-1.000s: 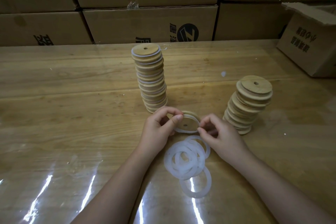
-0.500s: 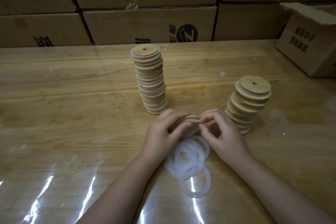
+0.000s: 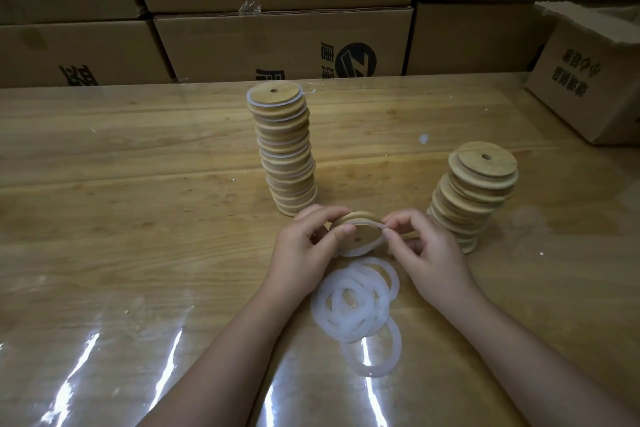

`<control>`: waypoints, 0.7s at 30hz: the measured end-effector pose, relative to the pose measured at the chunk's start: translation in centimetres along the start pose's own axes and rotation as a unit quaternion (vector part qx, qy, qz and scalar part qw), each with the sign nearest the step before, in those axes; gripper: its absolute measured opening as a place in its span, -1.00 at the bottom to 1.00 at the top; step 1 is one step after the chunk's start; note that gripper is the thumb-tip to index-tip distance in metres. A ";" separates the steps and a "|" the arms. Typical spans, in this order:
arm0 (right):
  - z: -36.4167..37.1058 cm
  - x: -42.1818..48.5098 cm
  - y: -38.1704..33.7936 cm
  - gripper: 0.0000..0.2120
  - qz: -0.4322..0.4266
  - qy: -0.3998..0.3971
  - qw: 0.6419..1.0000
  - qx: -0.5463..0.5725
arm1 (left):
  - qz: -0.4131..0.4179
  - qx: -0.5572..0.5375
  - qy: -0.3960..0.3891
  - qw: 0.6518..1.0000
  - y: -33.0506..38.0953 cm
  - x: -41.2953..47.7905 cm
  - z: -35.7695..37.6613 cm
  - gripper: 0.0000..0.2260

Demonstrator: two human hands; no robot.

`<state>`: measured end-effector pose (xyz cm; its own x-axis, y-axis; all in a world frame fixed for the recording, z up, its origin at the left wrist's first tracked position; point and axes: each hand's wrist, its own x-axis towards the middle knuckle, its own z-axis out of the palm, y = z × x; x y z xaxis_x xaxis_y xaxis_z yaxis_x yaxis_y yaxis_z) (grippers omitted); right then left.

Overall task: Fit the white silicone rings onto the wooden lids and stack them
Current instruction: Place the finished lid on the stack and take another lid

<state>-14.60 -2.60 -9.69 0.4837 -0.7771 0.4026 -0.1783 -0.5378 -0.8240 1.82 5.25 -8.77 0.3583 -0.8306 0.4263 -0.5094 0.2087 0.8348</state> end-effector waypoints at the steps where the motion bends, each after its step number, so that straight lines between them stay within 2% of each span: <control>1: 0.1 0.0 0.0 -0.92 0.003 -0.002 1.000 0.000 | -0.006 -0.003 0.001 1.000 0.0 0.0 0.0 -0.85; 12: -0.3 0.1 -0.5 -0.76 0.047 -0.058 0.997 -0.009 | -0.036 0.007 -0.012 0.999 -0.1 0.0 -0.1 -0.89; 15: -0.3 0.1 -0.6 -0.76 0.061 -0.070 0.996 -0.008 | -0.020 0.024 -0.016 0.999 0.0 -0.1 -0.1 -0.87; 21: -0.2 -0.1 -0.8 -0.80 0.037 -0.002 0.999 0.011 | 0.004 0.052 -0.020 0.998 0.3 -0.4 0.1 -0.84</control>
<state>-14.70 -2.15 -8.98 0.4733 -0.8133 0.3386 -0.1943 -0.4712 -0.8603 1.43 5.62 -8.75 0.3227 -0.8496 0.4172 -0.5918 0.1629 0.7895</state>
